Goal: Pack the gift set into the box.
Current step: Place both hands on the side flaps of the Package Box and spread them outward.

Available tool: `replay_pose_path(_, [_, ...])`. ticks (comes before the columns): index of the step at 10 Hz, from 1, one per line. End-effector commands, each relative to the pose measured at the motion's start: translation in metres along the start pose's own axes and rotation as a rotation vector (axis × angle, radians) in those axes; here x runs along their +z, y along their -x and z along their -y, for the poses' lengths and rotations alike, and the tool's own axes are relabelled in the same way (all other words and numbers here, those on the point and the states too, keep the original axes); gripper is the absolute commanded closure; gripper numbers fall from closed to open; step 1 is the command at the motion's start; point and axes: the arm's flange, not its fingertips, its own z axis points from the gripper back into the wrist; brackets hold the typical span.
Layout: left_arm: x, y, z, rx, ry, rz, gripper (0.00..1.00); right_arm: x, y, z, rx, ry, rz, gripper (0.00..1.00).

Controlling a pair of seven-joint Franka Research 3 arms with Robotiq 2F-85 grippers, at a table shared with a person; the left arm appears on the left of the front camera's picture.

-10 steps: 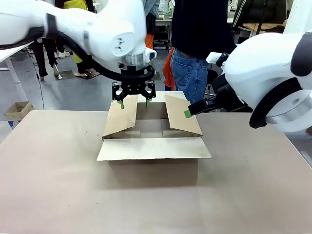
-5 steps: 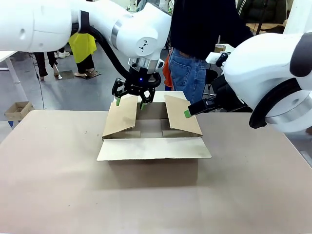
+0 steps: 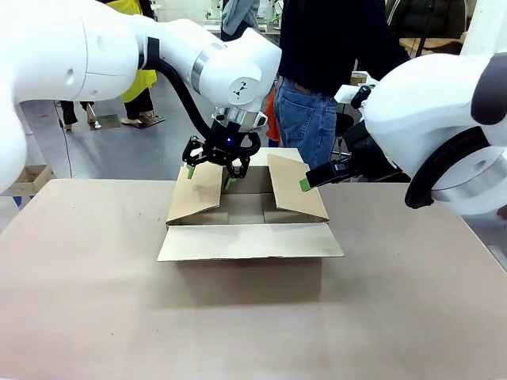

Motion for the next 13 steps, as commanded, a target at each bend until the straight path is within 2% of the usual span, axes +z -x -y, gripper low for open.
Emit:
replay_pose_path(1, [0.006,-0.003,-0.009,-0.005,-0.026,-0.016,0.00,0.002,-0.002,0.001,-0.001,0.012,0.003,0.00])
replay_pose_path(5, [0.025,0.001,-0.035,0.033,-0.033,0.016,0.00,0.002,-0.002,0.001,-0.001,0.012,0.003,0.00])
replay_pose_path(8, [0.030,0.012,-0.080,0.060,-0.011,0.037,0.00,0.002,-0.002,0.001,-0.001,0.012,0.003,0.00])
replay_pose_path(11, [0.017,0.008,-0.137,0.054,0.098,0.023,0.00,0.002,-0.002,0.001,-0.001,0.012,0.003,0.00])
replay_pose_path(13, [0.001,0.009,-0.180,0.063,0.222,-0.010,0.00,0.002,-0.002,0.001,-0.001,0.012,0.003,0.00])
